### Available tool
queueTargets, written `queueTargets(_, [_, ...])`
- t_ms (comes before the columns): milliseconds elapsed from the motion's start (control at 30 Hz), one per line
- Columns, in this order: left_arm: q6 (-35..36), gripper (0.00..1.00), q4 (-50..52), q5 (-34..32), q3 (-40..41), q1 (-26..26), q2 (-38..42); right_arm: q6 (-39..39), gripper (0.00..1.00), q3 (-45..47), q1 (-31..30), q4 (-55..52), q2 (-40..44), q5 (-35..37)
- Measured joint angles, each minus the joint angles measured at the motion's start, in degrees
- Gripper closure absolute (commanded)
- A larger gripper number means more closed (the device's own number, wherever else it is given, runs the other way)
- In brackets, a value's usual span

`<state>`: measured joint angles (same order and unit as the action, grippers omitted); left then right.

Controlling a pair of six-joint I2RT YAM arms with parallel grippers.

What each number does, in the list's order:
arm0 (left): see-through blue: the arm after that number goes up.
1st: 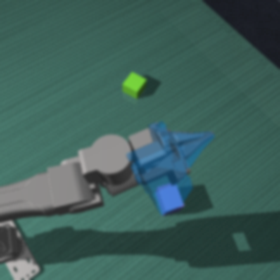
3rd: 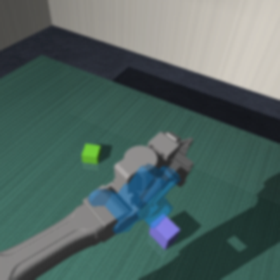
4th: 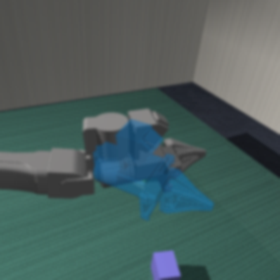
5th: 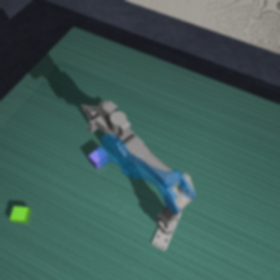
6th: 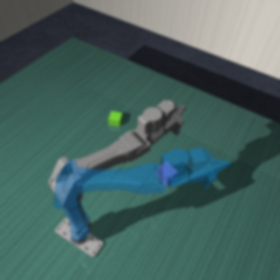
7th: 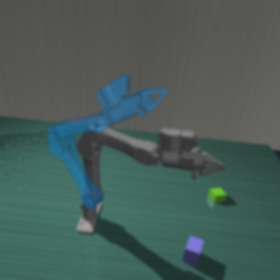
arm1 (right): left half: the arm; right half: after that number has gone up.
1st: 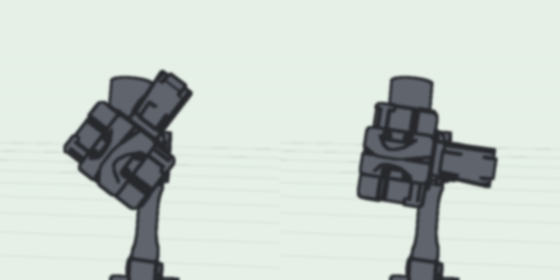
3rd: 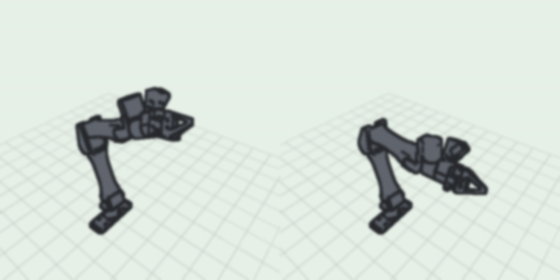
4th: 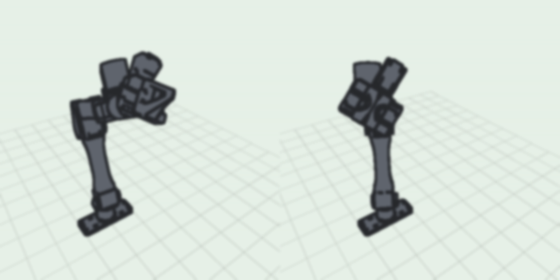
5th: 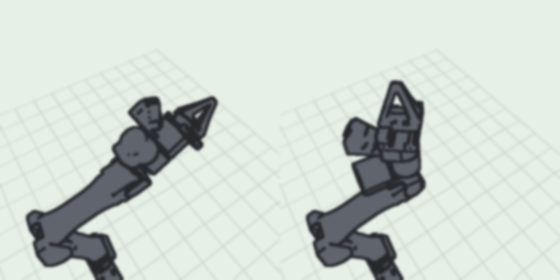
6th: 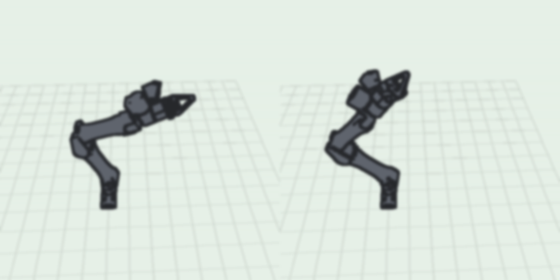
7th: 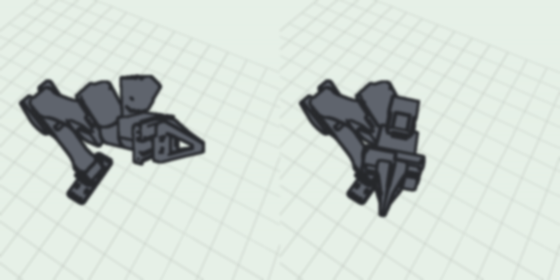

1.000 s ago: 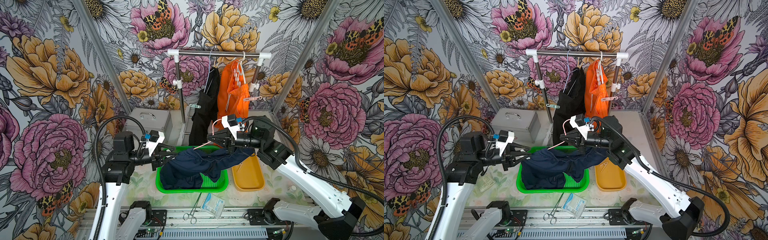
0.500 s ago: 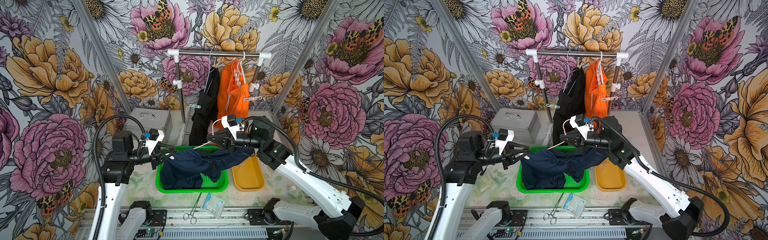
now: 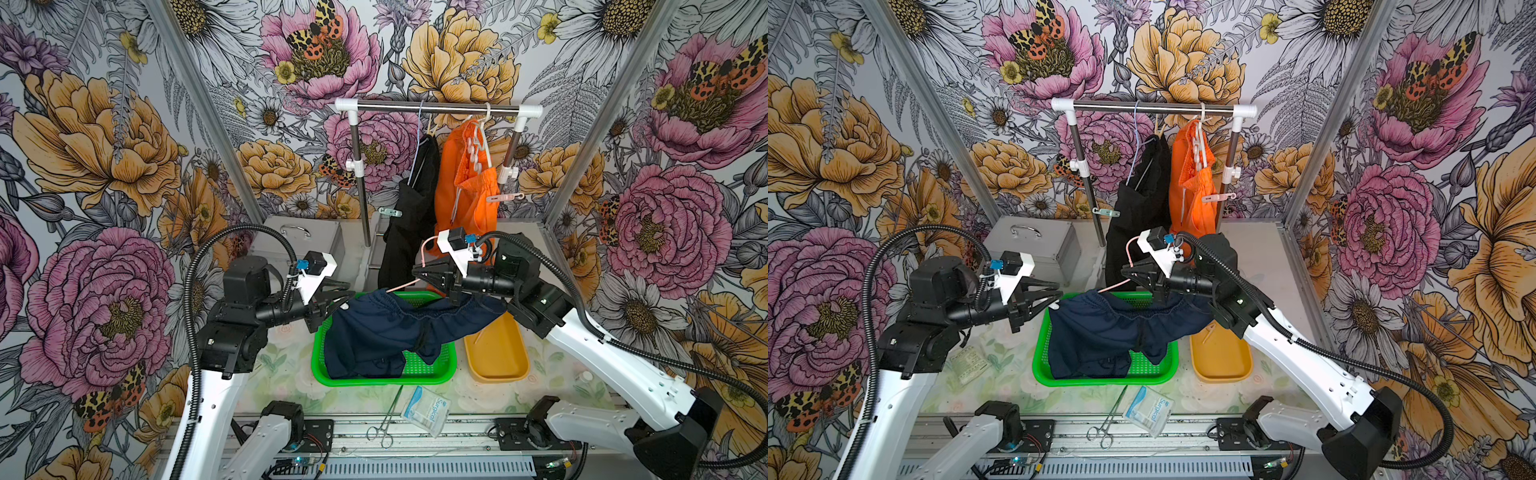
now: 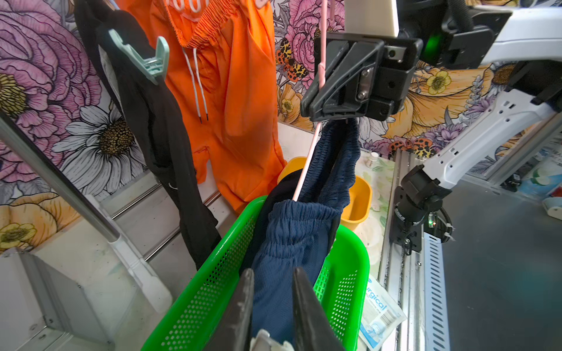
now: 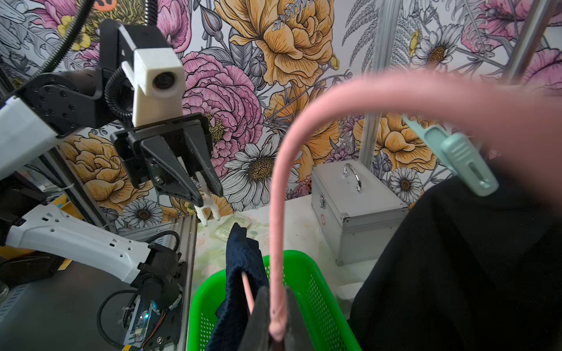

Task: Remove the clothespins securing shorts to the hanger
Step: Remove the clothespin from the hanger, then place the clothespin in the storage box.

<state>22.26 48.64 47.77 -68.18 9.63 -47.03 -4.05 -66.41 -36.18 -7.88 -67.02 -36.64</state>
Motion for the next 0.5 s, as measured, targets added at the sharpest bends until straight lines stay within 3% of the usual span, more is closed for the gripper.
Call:
queueTargets(167, [-1.5,1.0,-0.7,-6.9,-1.2,7.2,0.0,-1.7,1.0,-0.1,0.3,0.0,-1.8,7.0])
queueTargets(333, [-3.1,1.0,-4.5,-15.8,-0.7,20.5,-0.2,-5.1,1.0,-1.9,2.0,-0.6,-5.7,12.7])
queueTargets(500, [-3.9,1.0,-13.8,-23.7,5.0,33.4,-1.0,-8.7,1.0,-6.6,4.9,-1.6,-9.9,13.6])
